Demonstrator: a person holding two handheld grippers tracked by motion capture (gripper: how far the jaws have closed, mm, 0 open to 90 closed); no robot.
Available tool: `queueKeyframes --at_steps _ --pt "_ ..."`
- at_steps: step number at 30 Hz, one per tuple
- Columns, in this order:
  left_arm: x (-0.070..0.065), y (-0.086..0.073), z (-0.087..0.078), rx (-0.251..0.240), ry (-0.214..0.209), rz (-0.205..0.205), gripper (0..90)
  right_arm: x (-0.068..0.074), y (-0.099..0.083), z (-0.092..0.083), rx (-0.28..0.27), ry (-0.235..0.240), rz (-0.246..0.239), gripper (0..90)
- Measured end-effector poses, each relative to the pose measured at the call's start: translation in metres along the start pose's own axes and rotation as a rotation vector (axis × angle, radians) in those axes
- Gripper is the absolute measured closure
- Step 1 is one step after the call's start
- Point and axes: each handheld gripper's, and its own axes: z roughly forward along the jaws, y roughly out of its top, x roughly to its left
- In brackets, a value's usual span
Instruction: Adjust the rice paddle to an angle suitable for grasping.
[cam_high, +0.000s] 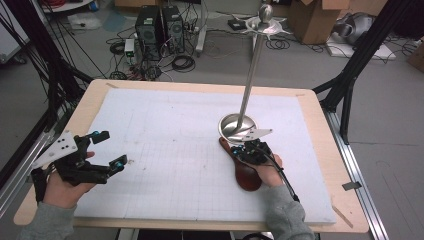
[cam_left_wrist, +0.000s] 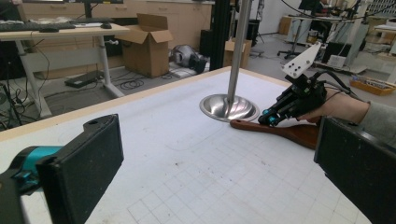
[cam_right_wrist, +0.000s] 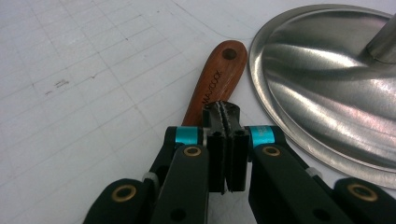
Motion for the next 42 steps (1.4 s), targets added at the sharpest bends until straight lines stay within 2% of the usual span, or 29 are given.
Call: queueKeyframes --at_steps 21,30,42 --pt "-0.0001 -0.0012 0.0029 0.011 -0.005 0.0 1.8 0.0021 0.002 0.0016 0.012 -0.001 -0.012 89.6" --pt "-0.0036 0.0004 0.0038 0.008 -0.017 0.004 1.8 0.0044 0.0032 0.0027 0.011 0.019 -0.01 89.6" --pt "-0.0033 -0.0016 0.0036 0.006 -0.027 -0.004 1.8 0.0065 0.0071 0.0053 0.019 0.03 -0.032 89.6"
